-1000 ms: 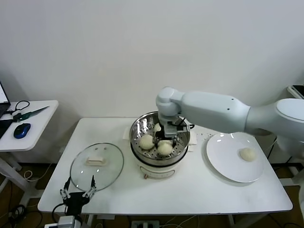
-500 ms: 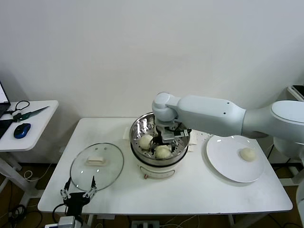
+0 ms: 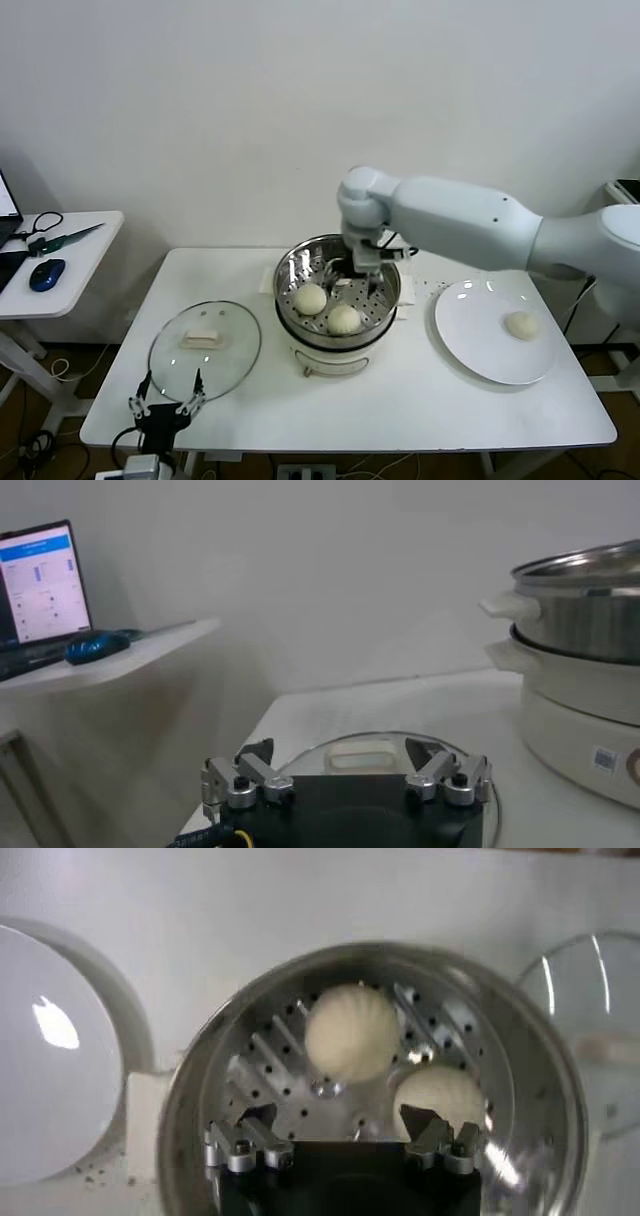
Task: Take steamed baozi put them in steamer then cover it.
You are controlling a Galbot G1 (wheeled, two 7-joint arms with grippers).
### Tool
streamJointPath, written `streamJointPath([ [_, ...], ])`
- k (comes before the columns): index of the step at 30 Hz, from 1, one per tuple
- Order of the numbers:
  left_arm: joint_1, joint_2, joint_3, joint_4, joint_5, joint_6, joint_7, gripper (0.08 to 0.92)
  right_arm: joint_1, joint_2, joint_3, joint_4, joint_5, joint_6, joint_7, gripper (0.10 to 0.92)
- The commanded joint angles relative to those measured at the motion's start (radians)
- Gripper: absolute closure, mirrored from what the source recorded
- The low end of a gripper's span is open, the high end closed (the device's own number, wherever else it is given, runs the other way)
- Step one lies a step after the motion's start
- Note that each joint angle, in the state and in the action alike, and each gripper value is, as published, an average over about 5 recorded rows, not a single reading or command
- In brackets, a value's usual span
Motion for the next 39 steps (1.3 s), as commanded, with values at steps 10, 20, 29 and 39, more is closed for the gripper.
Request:
streamJointPath([
  [10, -0.006, 0.007, 0.013, -0.017, 0.004, 0.003, 0.008, 0.177, 0.056, -0.396, -0.094, -0.09, 0.416, -0.746, 0.119, 0.203],
  [20, 0.01, 0.002, 0.009, -0.02, 0.011, -0.002, 0.008, 0.177, -0.314, -0.527, 0.25, -0.253, 0.181, -0.651, 0.062, 0.203],
  [29, 0.025, -0.008, 0.004, -0.03, 0.025, 0.001, 0.005, 0.177, -0.538, -0.474, 0.537, -0.475, -0.082, -0.509, 0.03, 0.203],
  [39, 0.026, -0.016, 0.004, -0.025, 0.035, 0.002, 0.003, 0.177, -0.608, -0.397, 0.657, -0.628, -0.152, -0.471, 0.029, 0.203],
])
